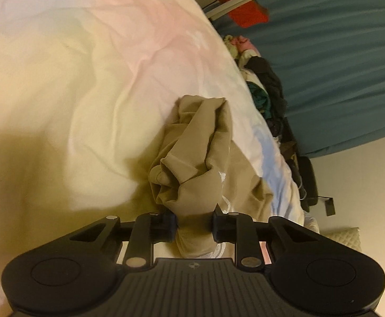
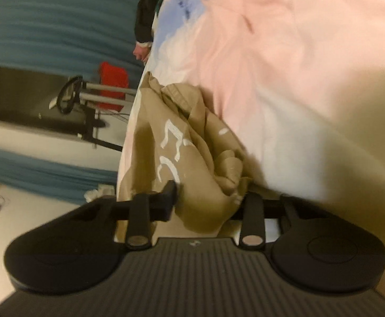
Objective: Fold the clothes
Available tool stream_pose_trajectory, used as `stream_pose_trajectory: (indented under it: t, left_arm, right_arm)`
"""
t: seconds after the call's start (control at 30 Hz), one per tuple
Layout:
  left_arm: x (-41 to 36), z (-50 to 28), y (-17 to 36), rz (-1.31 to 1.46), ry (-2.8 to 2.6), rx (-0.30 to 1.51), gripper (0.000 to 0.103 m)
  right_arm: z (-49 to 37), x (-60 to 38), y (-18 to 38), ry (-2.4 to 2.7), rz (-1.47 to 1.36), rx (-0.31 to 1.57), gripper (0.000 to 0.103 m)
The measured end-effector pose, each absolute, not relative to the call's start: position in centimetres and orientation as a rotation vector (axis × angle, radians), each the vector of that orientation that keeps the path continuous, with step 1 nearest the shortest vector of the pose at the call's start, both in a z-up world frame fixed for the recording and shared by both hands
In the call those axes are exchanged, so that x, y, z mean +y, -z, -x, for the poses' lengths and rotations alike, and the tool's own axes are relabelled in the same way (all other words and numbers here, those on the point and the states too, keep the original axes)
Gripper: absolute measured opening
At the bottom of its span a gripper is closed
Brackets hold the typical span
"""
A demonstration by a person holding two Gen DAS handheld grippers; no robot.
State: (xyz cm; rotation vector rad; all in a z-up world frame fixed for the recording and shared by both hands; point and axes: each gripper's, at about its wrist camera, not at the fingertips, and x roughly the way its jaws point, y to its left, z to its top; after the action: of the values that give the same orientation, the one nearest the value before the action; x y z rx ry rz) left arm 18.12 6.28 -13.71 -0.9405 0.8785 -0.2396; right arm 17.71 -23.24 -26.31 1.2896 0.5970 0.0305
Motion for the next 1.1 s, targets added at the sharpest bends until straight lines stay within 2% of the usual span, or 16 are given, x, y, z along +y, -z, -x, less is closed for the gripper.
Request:
stream_pose_trajectory:
  t: [0.1,0.17,0.37,0.57,0.8,0.93,1.1]
  left_arm:
    - [6.3,-17.7,12.6,0.944,0.261,0.872,0.026]
    - [6.4,-17.3,11.4,0.941,0.297,0.862,0.025]
    - [4.2,-17.9,6.1,0.937,0.418,0.982,0.025]
    - [-4.5,-23.4,0.0,0.836,0.483,1.016,0.026]
    - [-18.1,-34.2,-5.1,0.762,0.560,0.896,0.026]
    - [-24.2,-39.1,-4.4,0.747,0.616,0.805,0.026]
    - [-28.9,-42.0,2.9,0.626,0.617,0.812,0.026]
  right_arm:
    - [-17.0,-23.0,24.7,-0.036,-1.243,0.568,0.024]
    - [-16.0,-23.1,22.8,-0.044,-1.234,0.545,0.023]
    - [-13.2,-27.1,16.5,-0.028,-1.207,0.543,0.023]
    - [-15.1,-34.9,12.0,0.028,-1.221,0.516,0.023]
    - [-25.3,-44.3,6.5,0.144,-1.056,0.338,0.023]
    - [-29.6,-48.3,6.5,0.180,-0.972,0.240,0.023]
    - [-32.5,-51.3,12.9,0.229,-0.937,0.290,0.023]
